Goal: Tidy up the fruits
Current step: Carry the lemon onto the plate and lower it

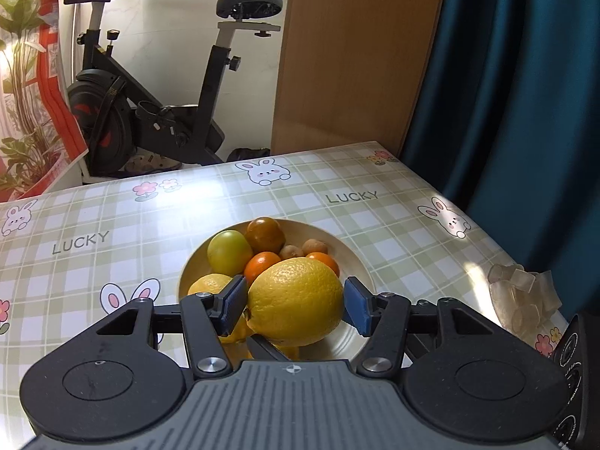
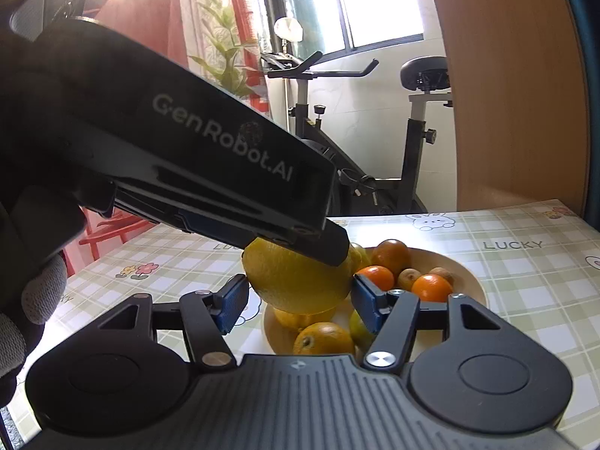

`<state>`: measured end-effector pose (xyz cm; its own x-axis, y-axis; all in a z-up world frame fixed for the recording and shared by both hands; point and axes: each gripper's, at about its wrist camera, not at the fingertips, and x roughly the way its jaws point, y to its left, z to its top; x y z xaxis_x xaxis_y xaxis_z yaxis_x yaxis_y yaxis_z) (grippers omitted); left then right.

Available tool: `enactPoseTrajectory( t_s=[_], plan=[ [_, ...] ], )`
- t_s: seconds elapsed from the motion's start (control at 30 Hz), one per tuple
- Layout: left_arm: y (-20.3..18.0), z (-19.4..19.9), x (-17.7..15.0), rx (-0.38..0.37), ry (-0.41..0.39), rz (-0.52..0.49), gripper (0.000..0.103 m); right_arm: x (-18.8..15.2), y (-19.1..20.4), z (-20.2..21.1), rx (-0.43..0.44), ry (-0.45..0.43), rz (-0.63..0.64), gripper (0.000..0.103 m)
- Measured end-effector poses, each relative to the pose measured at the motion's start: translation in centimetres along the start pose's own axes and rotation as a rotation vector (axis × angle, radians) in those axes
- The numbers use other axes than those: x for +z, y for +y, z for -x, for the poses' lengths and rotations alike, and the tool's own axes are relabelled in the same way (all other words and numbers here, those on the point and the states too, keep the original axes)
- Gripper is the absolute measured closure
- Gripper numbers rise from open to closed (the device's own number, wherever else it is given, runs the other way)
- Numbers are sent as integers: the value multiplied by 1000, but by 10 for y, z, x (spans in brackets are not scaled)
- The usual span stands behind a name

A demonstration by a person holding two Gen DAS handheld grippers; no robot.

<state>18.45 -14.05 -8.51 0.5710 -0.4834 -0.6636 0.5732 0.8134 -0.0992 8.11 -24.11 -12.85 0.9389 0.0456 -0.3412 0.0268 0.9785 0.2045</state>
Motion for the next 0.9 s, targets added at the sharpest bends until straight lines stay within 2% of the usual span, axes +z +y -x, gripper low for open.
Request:
enactPoseTrajectory(
  t_s=[0.23, 0.4, 0.9],
  plan=[
    [-28, -24, 2, -90, 45, -11, 43, 5, -29, 19, -98, 58, -33, 40],
    [-43, -37, -4, -105, 65, -50, 43, 2, -43, 28, -152, 97, -18, 40],
    [-27, -63, -2, -87, 105, 4, 43, -1, -54, 1, -146, 149, 12, 39]
  ],
)
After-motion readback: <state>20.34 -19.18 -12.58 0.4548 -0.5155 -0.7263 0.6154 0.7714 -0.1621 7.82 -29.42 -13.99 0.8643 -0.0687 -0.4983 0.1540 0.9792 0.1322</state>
